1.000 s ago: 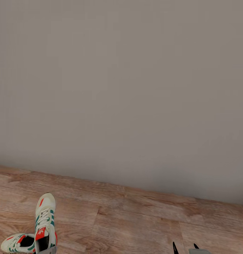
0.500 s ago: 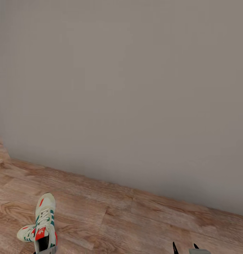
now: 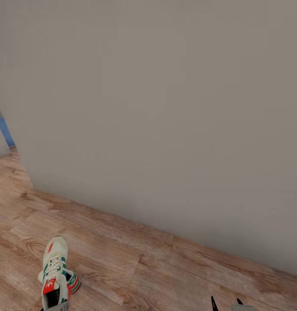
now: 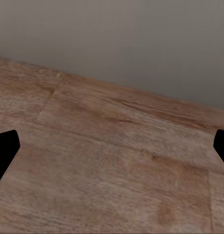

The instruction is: Pick up the two gym shoes and the two sandals from the corridor floor and place them onto the hallstand (shoe rack) in the corridor, making sure they are on the rack and not on the floor. Arrange them so the two gym shoes are next to each other and the two sandals are next to each other.

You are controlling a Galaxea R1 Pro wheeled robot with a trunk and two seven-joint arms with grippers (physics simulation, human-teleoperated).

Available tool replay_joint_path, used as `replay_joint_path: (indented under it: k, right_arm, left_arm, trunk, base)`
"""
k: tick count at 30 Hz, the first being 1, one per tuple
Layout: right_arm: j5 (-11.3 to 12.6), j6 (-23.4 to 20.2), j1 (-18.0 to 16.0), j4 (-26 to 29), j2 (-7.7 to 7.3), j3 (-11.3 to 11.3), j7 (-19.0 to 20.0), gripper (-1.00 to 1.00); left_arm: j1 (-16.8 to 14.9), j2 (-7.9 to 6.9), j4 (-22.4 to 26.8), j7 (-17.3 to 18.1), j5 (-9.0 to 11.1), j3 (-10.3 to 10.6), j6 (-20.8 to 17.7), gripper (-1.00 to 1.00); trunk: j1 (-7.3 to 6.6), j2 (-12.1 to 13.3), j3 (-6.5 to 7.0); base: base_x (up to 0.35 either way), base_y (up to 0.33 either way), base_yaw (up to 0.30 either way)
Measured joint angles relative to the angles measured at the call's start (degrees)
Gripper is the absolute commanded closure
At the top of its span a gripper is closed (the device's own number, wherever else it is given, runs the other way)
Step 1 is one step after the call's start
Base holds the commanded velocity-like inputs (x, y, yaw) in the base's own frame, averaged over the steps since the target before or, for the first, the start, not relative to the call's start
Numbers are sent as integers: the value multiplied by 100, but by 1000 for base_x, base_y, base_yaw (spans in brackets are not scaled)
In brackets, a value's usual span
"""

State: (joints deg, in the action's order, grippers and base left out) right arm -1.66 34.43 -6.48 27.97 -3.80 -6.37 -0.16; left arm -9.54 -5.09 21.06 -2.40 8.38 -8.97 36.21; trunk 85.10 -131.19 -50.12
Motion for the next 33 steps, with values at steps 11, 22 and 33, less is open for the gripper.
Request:
replay_joint_path:
  k: [11,22,33]
  right_arm:
    - [0,-4,0,0,1,0,0,-100]
    - [0,-1,0,0,1,0,0,-100]
    - [0,-1,0,0,1,0,0,-100]
  left_arm:
    - [150,0,50,-13,14,-12,192,100]
    - [228,1,9,-12,19,-7,674,100]
    - [229,3,8,-4,12,0,677,100]
  trunk:
    - [0,0,73]
    - [0,0,146]
    - [0,0,219]
  base:
    - [0,0,208]
    - [0,0,208]
    - [0,0,208]
